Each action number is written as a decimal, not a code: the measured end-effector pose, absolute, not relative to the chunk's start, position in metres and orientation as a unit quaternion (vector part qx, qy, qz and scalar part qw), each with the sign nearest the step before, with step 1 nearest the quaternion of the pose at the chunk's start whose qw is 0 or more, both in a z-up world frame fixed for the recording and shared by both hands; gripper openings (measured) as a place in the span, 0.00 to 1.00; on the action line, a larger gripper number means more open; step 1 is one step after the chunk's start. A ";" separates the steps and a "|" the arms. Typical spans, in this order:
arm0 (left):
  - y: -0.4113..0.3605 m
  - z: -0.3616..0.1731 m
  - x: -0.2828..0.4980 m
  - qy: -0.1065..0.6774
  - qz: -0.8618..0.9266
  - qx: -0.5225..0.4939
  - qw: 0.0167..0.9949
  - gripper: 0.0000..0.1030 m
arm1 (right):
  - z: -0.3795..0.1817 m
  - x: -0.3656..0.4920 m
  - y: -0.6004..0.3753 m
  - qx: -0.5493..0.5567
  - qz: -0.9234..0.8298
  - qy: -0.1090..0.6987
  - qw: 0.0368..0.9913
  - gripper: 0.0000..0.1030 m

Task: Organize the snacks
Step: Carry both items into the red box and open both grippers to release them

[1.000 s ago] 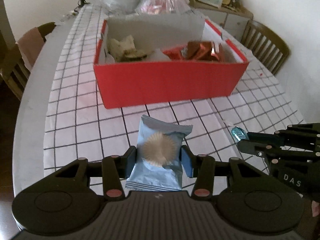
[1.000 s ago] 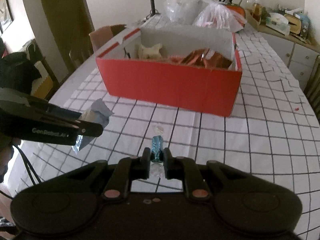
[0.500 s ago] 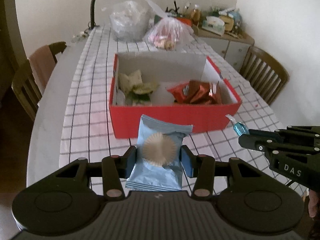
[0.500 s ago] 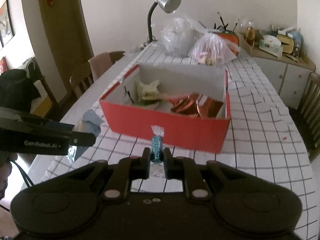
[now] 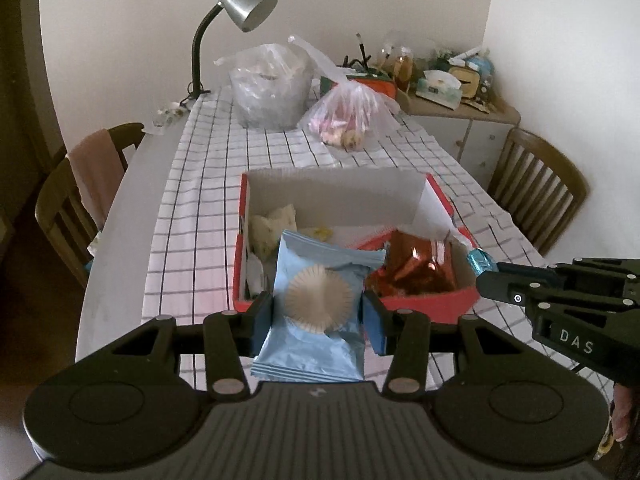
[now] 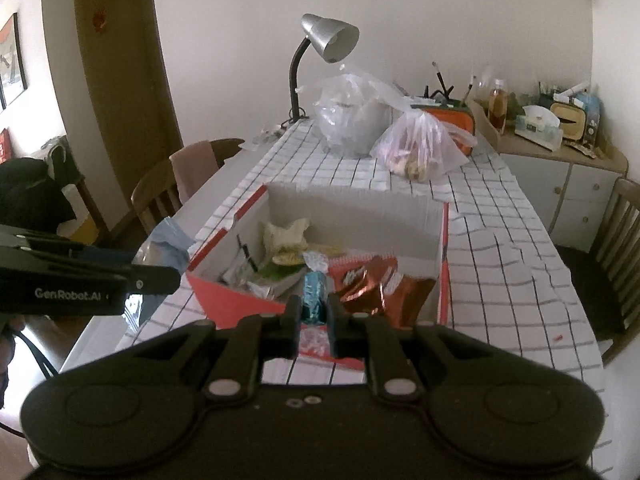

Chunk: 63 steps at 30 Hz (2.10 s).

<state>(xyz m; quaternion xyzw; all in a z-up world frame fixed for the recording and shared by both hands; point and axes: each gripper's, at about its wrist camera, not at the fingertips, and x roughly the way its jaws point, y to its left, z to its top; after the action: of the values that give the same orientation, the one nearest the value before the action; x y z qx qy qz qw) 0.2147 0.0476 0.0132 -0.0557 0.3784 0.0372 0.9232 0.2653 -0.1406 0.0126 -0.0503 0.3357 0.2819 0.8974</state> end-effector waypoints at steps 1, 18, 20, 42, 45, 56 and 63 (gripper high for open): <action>0.048 0.014 0.219 0.378 0.038 -0.057 0.923 0.46 | 0.014 0.269 -0.140 -0.050 0.281 0.335 0.898 0.11; 0.062 0.002 0.304 0.406 0.061 -0.050 0.910 0.46 | 0.000 0.366 -0.129 -0.047 0.272 0.366 0.889 0.11; 0.065 -0.003 0.313 0.413 0.063 -0.053 0.907 0.46 | -0.005 0.377 -0.127 -0.046 0.274 0.373 0.885 0.11; 0.083 -0.078 0.392 0.509 0.061 -0.058 0.857 0.46 | -0.075 0.466 -0.099 -0.055 0.270 0.459 0.845 0.11; 0.083 -0.085 0.394 0.516 0.061 -0.059 0.852 0.46 | -0.080 0.466 -0.098 -0.056 0.269 0.466 0.841 0.11; 0.080 -0.080 0.387 0.504 0.052 -0.057 0.860 0.47 | -0.077 0.456 -0.101 -0.058 0.270 0.462 0.843 0.25; 0.079 -0.062 0.369 0.476 0.054 -0.061 0.876 0.56 | -0.060 0.436 -0.107 -0.058 0.275 0.442 0.852 0.42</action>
<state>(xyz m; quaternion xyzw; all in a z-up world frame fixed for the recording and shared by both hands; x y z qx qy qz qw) 0.3688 0.0795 -0.0618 -0.0614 0.4760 0.0535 0.8757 0.4362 -0.1067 -0.0599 -0.0578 0.4423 0.2754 0.8516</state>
